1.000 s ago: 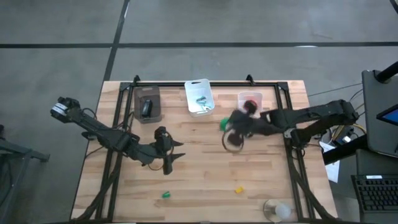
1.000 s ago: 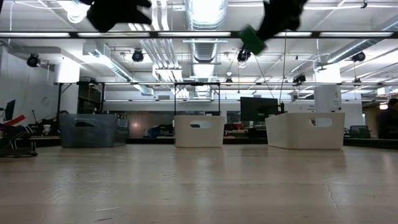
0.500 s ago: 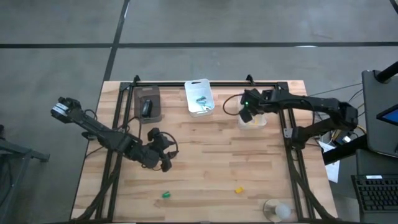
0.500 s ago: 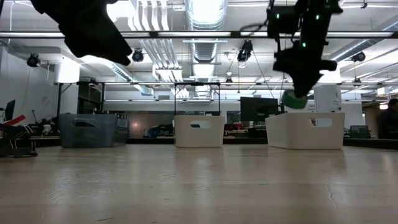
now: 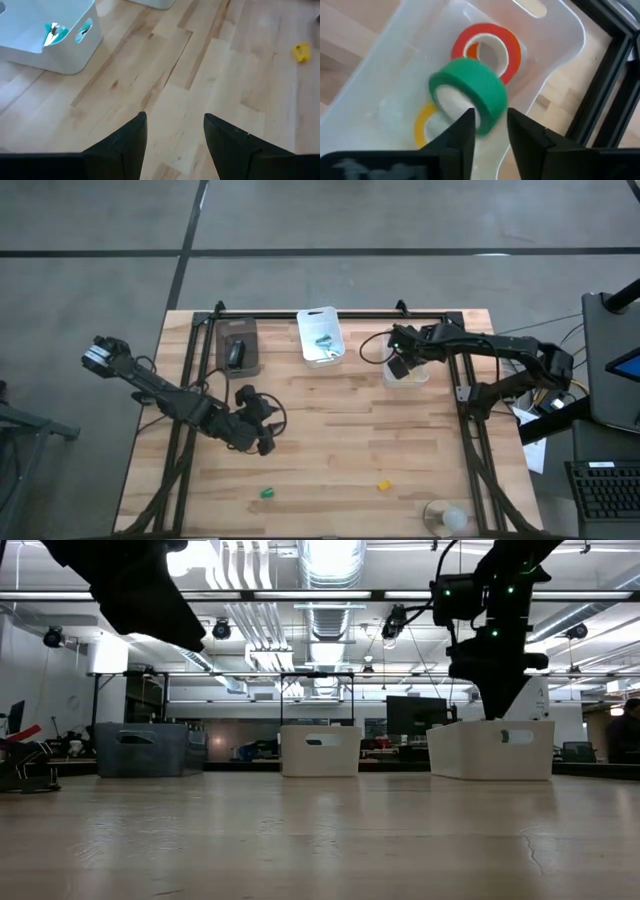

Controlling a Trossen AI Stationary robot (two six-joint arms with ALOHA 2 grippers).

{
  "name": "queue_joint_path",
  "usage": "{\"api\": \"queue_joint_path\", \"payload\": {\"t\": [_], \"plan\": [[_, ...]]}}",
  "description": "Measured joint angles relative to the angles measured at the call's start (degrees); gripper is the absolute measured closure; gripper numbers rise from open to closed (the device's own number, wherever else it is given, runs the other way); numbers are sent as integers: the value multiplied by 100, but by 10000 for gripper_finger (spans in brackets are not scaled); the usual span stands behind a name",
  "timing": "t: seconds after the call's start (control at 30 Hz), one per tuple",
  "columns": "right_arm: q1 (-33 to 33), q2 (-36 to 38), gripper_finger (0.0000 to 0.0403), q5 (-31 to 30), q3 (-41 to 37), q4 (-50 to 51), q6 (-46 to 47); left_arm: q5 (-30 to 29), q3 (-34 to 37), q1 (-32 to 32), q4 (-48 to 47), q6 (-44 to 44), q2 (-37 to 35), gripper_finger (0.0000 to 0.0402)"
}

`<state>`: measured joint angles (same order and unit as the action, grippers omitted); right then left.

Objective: Pick and place Stapler, Stapler remover, tape
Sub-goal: Put the green tape into the right white bin, then put the black staple remover into the left white bin

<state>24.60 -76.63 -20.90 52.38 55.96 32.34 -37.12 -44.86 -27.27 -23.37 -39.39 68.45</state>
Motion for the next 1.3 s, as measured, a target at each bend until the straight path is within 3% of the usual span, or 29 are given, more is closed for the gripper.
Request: {"api": "queue_joint_path", "payload": {"t": [0.23, 0.4, 0.67, 0.97, 1.3], "plan": [[-93, 98, 211, -12, 190, -10, -282, 70, 0, 0, -507, -392, -13, 205], [-385, 288, 183, -15, 307, -29, -278, 738, -2, 0, -1282, -883, -13, 205], [-1073, 681, 179, -20, 487, -155, -114, 1568, -2, -88, -2855, -1917, -13, 205], [-1716, 1019, 177, -20, 518, -435, 77, 2611, -13, -402, -3311, -1562, -20, 206], [-1838, 1013, 179, -20, 518, -455, 157, 2505, 54, -708, -3547, -1755, -20, 206]]}}
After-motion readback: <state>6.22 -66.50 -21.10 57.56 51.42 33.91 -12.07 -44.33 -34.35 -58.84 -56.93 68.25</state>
